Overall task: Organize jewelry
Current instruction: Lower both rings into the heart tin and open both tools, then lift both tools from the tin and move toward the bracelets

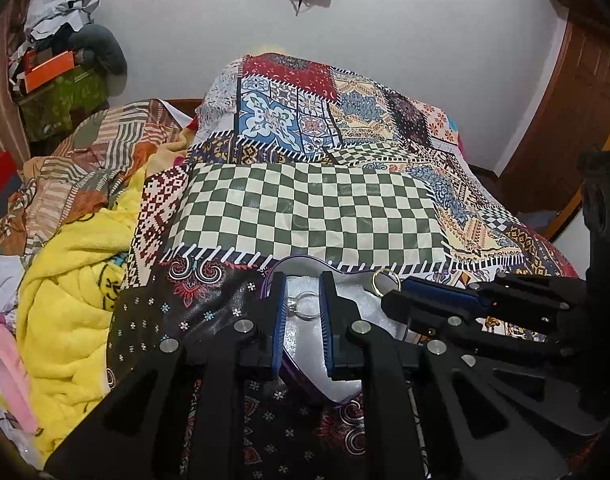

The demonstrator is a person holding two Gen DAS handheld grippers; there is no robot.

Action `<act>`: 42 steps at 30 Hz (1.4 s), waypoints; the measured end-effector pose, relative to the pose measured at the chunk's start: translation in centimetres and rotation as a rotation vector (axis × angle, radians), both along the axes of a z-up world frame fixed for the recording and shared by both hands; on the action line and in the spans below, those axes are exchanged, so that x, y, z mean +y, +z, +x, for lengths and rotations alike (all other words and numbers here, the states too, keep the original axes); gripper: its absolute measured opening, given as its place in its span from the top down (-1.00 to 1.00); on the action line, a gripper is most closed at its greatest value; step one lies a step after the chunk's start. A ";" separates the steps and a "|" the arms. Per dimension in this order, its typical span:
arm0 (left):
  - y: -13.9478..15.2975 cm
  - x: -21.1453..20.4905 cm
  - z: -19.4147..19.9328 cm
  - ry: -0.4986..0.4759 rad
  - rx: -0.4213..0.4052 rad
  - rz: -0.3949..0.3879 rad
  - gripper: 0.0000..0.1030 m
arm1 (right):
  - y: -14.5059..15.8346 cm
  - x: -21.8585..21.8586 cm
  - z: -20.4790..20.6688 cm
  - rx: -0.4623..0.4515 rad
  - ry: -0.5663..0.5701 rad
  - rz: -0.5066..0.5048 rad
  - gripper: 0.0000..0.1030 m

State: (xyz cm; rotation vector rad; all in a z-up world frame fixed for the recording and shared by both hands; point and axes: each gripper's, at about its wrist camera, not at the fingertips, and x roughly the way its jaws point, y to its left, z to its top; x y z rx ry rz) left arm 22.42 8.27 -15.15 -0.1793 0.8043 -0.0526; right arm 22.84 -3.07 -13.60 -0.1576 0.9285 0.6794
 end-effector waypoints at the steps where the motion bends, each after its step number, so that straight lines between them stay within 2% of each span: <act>1: 0.2 0.0 -0.1 0.002 -0.003 0.003 0.75 | 0.0 0.0 0.0 0.004 0.001 0.000 0.74; 6: 1.5 0.0 -0.8 0.011 -0.022 0.014 0.75 | 0.9 -0.4 -0.4 -0.005 -0.019 -0.003 0.46; 10: 2.6 0.0 -1.5 0.017 -0.036 0.026 0.71 | 2.2 -1.2 -0.9 -0.029 -0.034 0.008 0.45; 14: 4.0 -0.4 -2.5 0.023 -0.061 0.045 0.45 | 3.8 -2.4 -1.4 -0.059 -0.061 0.024 0.45; 18: 5.2 -1.0 -3.4 0.018 -0.080 0.058 0.43 | 5.3 -3.9 -2.1 -0.087 -0.092 0.039 0.45; 26: 7.0 -3.0 -5.3 -0.012 -0.106 0.077 0.23 | 7.4 -7.0 -3.7 -0.137 -0.149 0.043 0.45; 35: 6.8 -6.2 -6.7 -0.084 -0.080 0.080 0.15 | 8.1 -10.3 -5.7 -0.163 -0.213 0.031 0.45; 42: 4.8 -9.1 -6.9 -0.155 -0.015 0.065 0.14 | 7.6 -13.0 -6.8 -0.160 -0.256 0.019 0.45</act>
